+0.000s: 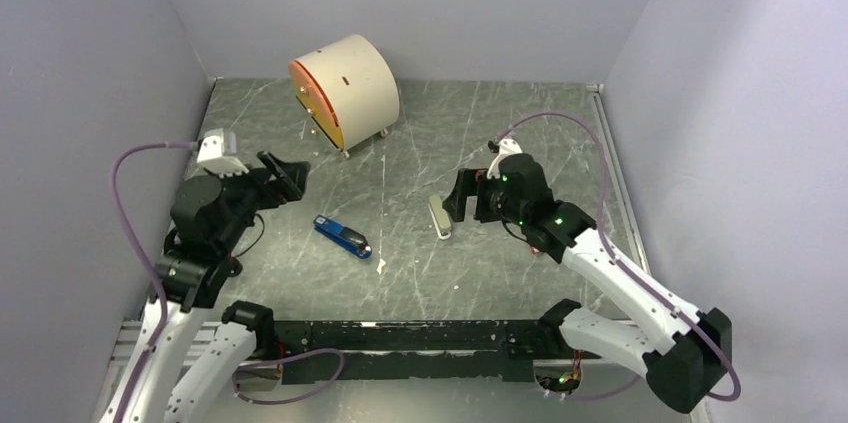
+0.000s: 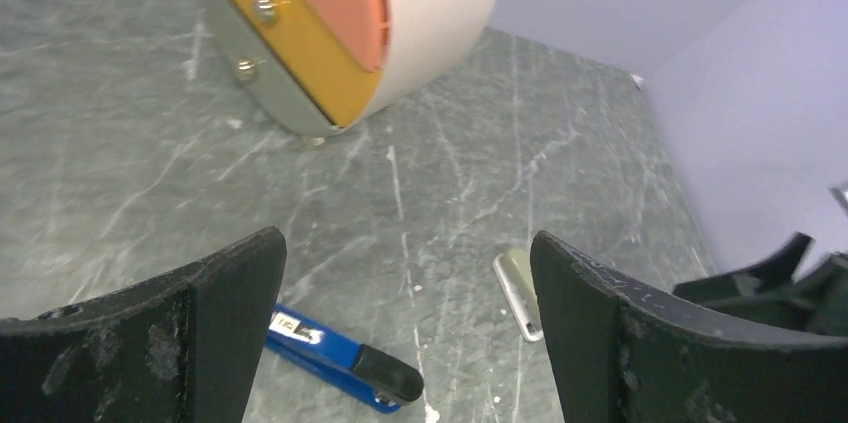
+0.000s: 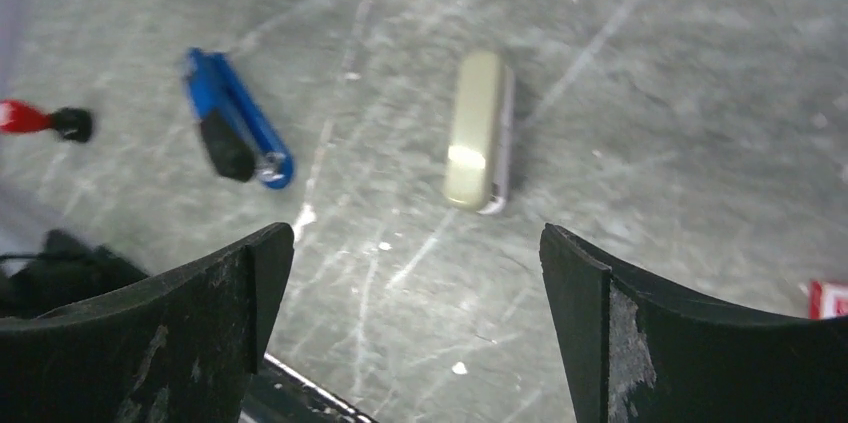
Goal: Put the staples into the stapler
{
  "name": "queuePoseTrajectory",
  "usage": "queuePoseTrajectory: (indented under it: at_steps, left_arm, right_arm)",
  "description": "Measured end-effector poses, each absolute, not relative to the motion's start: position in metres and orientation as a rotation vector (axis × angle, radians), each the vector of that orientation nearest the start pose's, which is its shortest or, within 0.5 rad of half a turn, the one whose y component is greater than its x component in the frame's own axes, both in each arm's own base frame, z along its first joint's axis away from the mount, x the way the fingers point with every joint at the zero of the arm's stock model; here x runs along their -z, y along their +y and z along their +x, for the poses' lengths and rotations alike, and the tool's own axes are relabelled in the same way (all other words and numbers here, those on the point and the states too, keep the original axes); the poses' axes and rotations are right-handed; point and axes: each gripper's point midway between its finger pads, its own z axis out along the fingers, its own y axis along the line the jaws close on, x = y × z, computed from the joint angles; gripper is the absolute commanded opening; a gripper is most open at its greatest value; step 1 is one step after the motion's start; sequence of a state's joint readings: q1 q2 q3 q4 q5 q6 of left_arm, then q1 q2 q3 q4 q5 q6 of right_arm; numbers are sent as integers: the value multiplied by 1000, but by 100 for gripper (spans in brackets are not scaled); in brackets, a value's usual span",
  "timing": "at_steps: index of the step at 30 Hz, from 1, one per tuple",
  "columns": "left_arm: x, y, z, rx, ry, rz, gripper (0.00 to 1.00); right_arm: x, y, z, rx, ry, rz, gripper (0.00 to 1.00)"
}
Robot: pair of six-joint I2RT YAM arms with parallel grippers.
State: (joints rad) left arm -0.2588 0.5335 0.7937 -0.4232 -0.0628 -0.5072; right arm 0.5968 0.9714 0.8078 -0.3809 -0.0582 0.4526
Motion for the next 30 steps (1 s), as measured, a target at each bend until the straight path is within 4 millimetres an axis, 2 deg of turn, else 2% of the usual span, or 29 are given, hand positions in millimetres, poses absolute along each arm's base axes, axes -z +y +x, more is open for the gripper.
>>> queuePoseTrajectory:
  at_steps: [4, 8, 11, 16, 20, 23, 30]
  left_arm:
    - [-297, -105, 258, 626, 1746, -129, 97]
    - [-293, -135, 266, 763, 1763, -11, 94]
    - [-278, -152, 272, 847, 1816, 36, 94]
    - [-243, -169, 273, 932, 1944, 66, 94]
    - [-231, -175, 272, 961, 1989, 90, 94]
    - [-226, -179, 270, 958, 2009, 114, 94]
    - [-222, -186, 265, 934, 2033, 173, 94]
  right_arm:
    - [-157, 176, 249, -449, 2293, -74, 97]
    - [-125, 133, 255, -144, 2394, 97, 100]
    - [-110, 94, 266, 33, 2443, 249, 100]
    - [-98, 21, 278, 200, 2432, 589, 100]
    - [-96, 9, 275, 207, 2407, 733, 100]
    - [-84, 6, 265, 211, 2411, 837, 100]
    - [-43, -7, 221, 224, 2409, 1123, 100]
